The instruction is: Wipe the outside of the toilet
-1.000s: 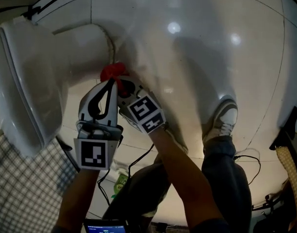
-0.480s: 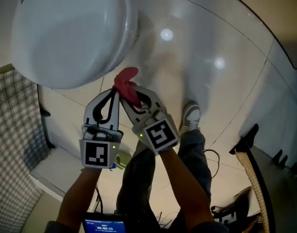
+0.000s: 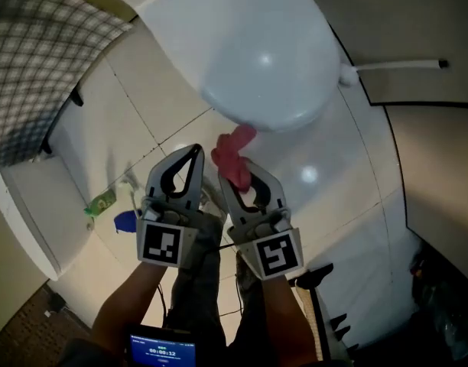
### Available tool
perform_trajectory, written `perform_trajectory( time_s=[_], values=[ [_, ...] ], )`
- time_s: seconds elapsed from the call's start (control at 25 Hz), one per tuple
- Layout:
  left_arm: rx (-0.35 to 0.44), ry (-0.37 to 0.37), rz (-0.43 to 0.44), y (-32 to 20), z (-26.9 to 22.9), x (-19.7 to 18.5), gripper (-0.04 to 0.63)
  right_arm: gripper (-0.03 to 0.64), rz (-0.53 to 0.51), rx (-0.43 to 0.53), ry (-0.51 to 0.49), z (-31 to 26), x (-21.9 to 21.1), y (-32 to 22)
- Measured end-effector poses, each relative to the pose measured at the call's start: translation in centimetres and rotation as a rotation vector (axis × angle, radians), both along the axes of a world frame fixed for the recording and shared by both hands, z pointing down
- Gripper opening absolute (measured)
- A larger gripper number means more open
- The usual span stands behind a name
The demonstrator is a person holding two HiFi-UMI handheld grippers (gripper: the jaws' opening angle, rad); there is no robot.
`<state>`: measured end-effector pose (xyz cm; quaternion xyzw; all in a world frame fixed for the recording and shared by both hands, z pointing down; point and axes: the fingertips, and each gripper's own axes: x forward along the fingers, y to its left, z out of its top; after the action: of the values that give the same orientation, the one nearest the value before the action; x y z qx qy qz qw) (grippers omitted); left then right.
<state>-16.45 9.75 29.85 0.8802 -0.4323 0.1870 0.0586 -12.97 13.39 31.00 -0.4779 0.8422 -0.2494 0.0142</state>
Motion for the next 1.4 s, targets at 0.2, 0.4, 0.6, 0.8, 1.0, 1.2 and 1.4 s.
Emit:
perform_trajectory(
  time_s=[0.2,0.4,0.6,0.8,1.0,1.2,1.4],
  values=[
    [0.007,0.047,-0.164,-1.6,-0.8,-6.4,0.014,0.084,-0.127,0.061,0.024,-1.6,-6.2,-3.2],
    [-0.091,0.093,-0.251,-1.7,1.2,-14.6,0.014,0.084,-0.223,0.082,0.069,-1.1,-15.3,-5.0],
    [-0.157,0.132,-0.313,-5.1,3.8,-21.7,0.014,0.084,-0.171,0.042,0.079,1.1,-20.3,-9.7],
    [-0.135,0.143,-0.286,-11.8,7.1,-23.3,0.014,0.084,-0.118,0.047,0.14,4.8,-22.6,-16.1],
    [-0.107,0.184,-0.295,-19.2,13.6,-23.6,0.014,0.083,-0.067,0.098,0.21,12.1,-23.7,-23.4],
    [-0.081,0.207,-0.355,-25.2,21.4,-25.8,0.014,0.083,-0.037,0.16,0.272,20.5,-24.8,-29.7],
    [-0.075,0.235,-0.333,-27.0,27.0,-23.4,0.014,0.083,0.06,0.155,0.349,26.4,-21.1,-32.2]
  ],
)
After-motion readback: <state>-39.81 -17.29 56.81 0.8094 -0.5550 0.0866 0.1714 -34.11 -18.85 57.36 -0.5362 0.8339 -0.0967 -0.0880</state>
